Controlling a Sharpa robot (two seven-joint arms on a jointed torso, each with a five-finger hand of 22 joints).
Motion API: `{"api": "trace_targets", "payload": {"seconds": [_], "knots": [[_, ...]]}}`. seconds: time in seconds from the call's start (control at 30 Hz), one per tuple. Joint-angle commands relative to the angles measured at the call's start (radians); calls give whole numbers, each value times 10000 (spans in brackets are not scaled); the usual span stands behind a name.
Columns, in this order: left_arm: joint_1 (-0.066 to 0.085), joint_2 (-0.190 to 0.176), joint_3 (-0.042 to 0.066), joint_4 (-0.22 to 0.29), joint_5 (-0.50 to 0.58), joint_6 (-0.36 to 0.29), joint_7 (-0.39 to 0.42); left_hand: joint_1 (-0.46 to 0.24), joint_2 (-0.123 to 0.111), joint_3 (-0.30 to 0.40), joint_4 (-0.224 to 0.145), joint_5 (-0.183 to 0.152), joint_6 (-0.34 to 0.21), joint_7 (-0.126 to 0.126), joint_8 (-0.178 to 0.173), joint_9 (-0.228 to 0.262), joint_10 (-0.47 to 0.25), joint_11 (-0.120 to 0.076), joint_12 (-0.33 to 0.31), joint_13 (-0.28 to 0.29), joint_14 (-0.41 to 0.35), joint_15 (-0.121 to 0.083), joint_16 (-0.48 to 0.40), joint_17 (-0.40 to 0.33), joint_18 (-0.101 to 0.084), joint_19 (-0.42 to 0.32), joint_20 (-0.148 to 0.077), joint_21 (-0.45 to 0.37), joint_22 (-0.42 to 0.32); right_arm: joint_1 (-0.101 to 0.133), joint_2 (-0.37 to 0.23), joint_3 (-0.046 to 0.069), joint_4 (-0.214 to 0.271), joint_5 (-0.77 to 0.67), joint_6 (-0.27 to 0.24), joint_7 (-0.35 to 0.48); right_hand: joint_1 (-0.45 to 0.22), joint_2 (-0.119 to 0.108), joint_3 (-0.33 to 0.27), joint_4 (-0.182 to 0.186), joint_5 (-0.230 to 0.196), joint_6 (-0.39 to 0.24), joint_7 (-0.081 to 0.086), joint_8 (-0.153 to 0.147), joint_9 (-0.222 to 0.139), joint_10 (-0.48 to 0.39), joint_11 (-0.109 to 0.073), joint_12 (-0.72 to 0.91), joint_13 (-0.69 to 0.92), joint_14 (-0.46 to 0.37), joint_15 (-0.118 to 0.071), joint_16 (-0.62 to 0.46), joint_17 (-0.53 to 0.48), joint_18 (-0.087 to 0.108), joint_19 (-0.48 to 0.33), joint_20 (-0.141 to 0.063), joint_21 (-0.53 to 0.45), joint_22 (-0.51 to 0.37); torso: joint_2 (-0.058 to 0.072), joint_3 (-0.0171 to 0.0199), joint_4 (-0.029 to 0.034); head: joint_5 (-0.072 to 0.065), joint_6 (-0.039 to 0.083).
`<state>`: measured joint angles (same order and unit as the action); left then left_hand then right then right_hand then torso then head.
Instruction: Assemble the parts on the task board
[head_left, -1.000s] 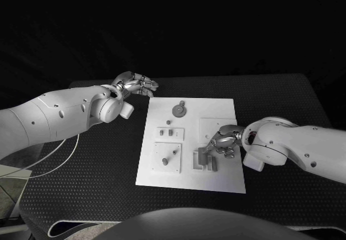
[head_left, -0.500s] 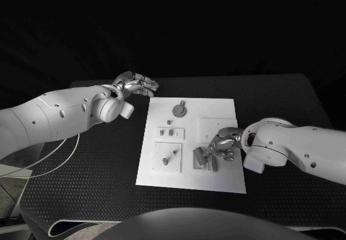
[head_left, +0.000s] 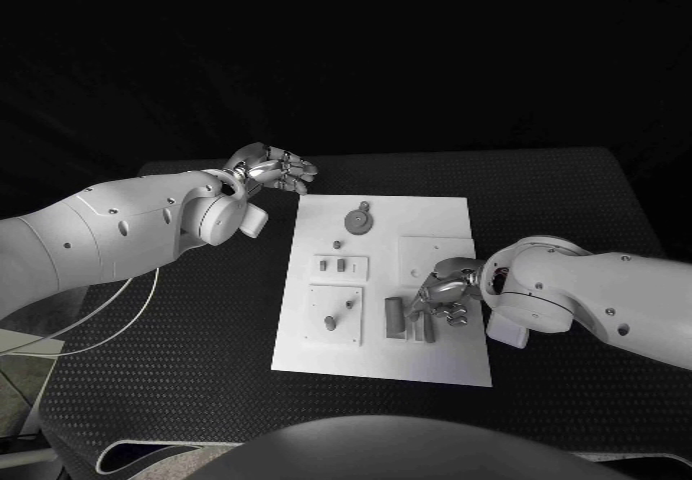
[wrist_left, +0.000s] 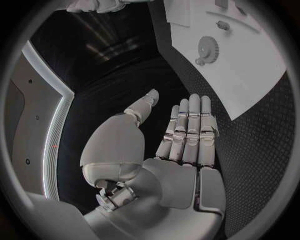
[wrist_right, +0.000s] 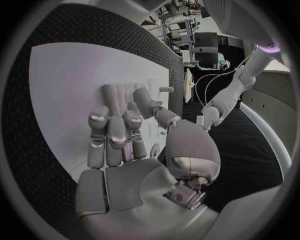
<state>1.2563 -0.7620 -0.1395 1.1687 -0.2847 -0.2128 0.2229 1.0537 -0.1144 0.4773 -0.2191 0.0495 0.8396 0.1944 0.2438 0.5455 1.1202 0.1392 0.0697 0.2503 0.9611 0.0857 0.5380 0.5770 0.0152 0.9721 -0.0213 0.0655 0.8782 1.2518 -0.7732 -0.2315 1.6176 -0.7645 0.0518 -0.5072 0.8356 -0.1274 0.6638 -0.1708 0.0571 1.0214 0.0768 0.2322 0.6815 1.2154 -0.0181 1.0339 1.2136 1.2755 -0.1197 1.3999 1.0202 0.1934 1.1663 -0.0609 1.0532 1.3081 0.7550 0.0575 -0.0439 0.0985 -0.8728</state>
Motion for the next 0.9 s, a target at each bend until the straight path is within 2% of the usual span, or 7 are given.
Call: {"api": "trace_targets", "payload": {"seconds": [0.03,0.23,0.43,0.57,0.63,0.73,0.9], "knots": [[12,17,3,8,-11,140,60,-80,-10,22,62,27,-84,-12,27,-15,-54,43,-20,-10,87,-17,-57,12,65,-30,64,46,-15,-9,32,-5,-11,-170,190,-40,-90,-15,0,95,-37,147,155,-59,-14,-35,-3,33,-17,-66,-25,5,-9,684,-22,20,5,130,-2,2,2,-5,2],[12,15,3,8,-11,143,56,-83,-10,22,70,27,-92,-8,24,-17,-57,44,-19,-12,88,-16,-62,19,64,-31,65,46,-17,-10,20,-6,2,-247,107,6,-116,-27,-2,122,-37,146,155,-61,-16,-39,-3,36,-19,-62,-26,11,1,684,-24,20,6,130,-3,3,2,-8,2],[11,15,3,5,-11,154,57,-84,-10,23,75,27,-97,-6,23,-18,-59,45,-19,-13,89,-16,-66,23,65,-31,65,46,-18,-11,-118,-4,173,-1056,-392,367,-124,-92,3,137,-36,144,152,-63,-20,-43,-6,44,-20,-51,-30,23,15,684,-19,11,10,132,-4,5,4,-5,2],[11,9,2,1,-11,152,54,-84,-9,23,78,27,-98,-6,23,-18,-60,45,-19,-14,89,-16,-68,25,65,-31,65,46,-18,-10,-238,-1,278,-1362,-660,443,-120,-272,41,194,-35,153,142,-61,-22,-35,-14,61,-25,-22,-42,36,25,684,12,-13,19,126,-4,6,6,11,2],[11,10,2,-1,-11,159,58,-85,-9,23,80,27,-99,-5,23,-19,-60,45,-19,-15,89,-16,-69,27,65,-31,65,46,-19,-10,-294,0,348,-1730,-893,620,-139,-495,113,339,-26,142,143,-68,-28,-27,-24,74,-34,17,-49,48,45,684,51,-39,21,114,-4,4,1,13,2],[10,19,2,-7,-11,176,57,-85,-8,24,83,27,-101,-4,22,-19,-61,45,-18,-15,90,-16,-71,29,65,-31,65,46,-19,-10,-458,0,472,-2753,-1589,1896,110,-556,259,324,-36,-92,180,-188,-73,-15,7,100,-42,50,-40,52,36,684,110,-111,24,100,-2,2,1,13,2],[10,15,-1,-15,-10,187,44,-88,-2,25,90,27,-104,-3,22,-20,-61,45,-17,-16,91,-16,-74,33,65,-30,65,47,-20,-10,-643,-1,564,-3870,-2351,3546,858,-299,271,-397,-43,-252,246,-247,-83,-6,94,144,-40,85,25,63,40,684,133,-192,52,116,0,8,8,40,2]]}}
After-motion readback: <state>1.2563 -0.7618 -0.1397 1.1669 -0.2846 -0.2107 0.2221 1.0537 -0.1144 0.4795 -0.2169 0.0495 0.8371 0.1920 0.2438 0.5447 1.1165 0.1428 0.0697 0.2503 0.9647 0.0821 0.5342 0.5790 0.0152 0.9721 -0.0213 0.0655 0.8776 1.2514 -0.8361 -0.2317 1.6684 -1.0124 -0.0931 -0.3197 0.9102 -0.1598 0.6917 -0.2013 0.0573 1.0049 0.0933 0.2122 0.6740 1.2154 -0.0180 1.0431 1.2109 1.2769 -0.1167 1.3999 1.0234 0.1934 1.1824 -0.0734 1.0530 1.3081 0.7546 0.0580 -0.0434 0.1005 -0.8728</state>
